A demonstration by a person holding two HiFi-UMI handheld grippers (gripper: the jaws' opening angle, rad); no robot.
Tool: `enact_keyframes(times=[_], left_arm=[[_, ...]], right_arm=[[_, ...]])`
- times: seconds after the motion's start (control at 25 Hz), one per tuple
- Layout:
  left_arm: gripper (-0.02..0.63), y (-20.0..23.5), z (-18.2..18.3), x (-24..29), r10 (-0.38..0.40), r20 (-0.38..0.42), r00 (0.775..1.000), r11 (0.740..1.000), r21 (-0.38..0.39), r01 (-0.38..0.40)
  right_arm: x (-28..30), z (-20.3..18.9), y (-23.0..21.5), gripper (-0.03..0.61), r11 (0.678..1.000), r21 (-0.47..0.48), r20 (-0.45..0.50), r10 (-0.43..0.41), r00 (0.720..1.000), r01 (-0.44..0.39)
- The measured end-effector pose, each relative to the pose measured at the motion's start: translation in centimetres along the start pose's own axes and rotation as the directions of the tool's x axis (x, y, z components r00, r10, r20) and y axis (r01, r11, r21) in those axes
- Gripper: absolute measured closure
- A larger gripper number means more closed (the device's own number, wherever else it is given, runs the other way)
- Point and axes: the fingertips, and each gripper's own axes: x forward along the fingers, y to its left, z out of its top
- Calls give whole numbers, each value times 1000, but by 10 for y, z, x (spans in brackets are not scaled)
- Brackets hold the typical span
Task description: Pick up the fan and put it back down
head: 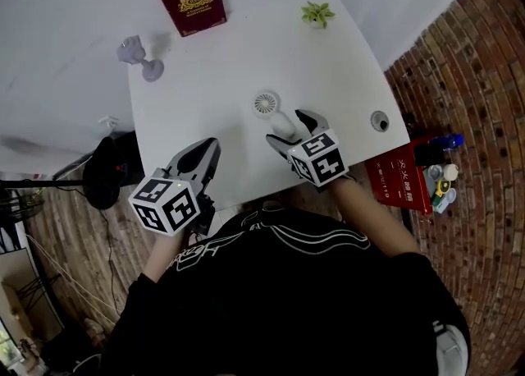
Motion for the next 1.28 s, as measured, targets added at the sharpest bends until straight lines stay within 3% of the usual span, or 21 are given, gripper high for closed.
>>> enact_keyframes(times=[0.56, 1.28], left_arm=[[581, 26, -14, 10, 85, 29, 996, 994, -68, -83], [581, 34, -19, 10, 103, 23, 994, 992, -74, -102]], right_arm=[[44, -19, -9, 223, 998, -49, -92, 35, 995, -40], [59, -27, -15, 339, 996, -89, -143, -5, 990, -7]])
